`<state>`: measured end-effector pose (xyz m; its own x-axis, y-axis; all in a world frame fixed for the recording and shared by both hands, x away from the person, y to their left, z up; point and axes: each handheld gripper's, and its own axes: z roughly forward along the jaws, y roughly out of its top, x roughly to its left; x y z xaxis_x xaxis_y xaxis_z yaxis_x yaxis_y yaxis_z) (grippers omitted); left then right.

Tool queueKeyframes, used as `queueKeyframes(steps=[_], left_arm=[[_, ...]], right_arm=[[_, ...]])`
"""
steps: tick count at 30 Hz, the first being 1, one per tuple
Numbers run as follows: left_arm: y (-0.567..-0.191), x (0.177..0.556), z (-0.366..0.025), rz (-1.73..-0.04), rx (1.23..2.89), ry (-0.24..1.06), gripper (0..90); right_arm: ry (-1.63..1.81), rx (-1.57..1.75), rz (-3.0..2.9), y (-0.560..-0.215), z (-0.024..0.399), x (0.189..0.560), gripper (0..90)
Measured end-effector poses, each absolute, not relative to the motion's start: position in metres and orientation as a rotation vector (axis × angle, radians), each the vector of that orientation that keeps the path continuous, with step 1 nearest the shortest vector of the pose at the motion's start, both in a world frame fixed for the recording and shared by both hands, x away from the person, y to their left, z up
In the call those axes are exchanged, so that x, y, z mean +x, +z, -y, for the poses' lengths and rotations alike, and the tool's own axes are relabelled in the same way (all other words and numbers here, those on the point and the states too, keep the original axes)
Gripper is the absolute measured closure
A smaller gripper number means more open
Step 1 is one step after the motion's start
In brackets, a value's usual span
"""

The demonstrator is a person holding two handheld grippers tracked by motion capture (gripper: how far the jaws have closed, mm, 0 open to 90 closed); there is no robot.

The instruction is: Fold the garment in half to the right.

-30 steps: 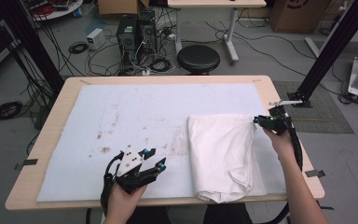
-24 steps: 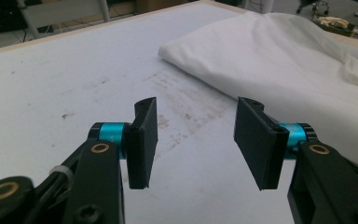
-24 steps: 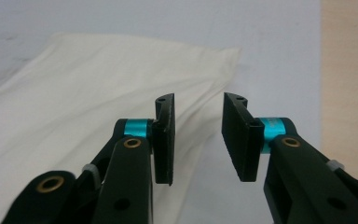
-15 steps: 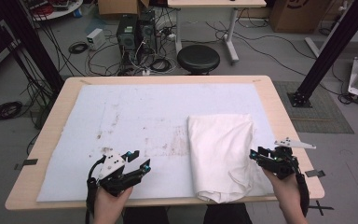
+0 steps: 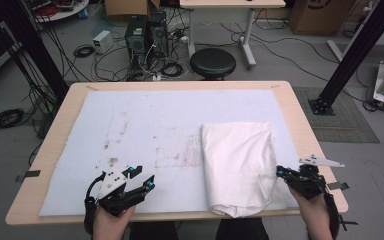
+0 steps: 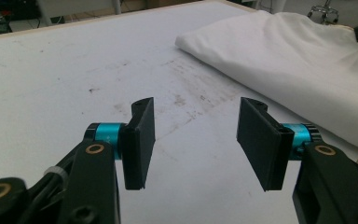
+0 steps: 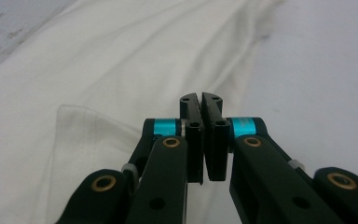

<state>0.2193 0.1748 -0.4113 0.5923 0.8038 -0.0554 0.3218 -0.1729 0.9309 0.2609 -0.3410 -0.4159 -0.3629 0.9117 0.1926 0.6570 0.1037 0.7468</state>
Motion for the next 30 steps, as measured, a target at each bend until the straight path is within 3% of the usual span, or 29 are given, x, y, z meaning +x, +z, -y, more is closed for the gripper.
queueKeyframes(steps=[6,8,10,15,17,26,28,30], left_arm=[[-0.413,0.22,-0.172,-0.93,1.765,0.555,46.7],[-0.413,0.22,-0.171,-0.927,1.766,0.552,46.5],[-0.413,0.22,-0.171,-0.926,1.767,0.554,46.5],[-0.415,0.221,-0.17,-0.934,1.779,0.541,45.9],[-0.416,0.222,-0.17,-0.934,1.782,0.542,45.6],[-0.419,0.228,-0.17,-0.951,1.779,0.543,43.9],[-0.421,0.228,-0.171,-0.957,1.785,0.539,43.5],[-0.423,0.229,-0.174,-0.963,1.786,0.537,43.2]], right_arm=[[1.131,1.603,-2.047,-0.429,0.364,0.252,89.0],[1.149,1.608,-2.019,-0.424,0.364,0.247,79.9],[1.183,1.589,-2.011,-0.418,0.364,0.239,79.0],[1.174,1.58,-1.999,-0.419,0.365,0.224,60.4],[1.164,1.591,-1.993,-0.423,0.365,0.229,58.2],[1.169,1.614,-1.936,-0.417,0.35,0.312,59.5],[1.144,1.597,-1.946,-0.416,0.34,0.329,62.0],[1.096,1.589,-1.969,-0.418,0.332,0.343,73.3]])
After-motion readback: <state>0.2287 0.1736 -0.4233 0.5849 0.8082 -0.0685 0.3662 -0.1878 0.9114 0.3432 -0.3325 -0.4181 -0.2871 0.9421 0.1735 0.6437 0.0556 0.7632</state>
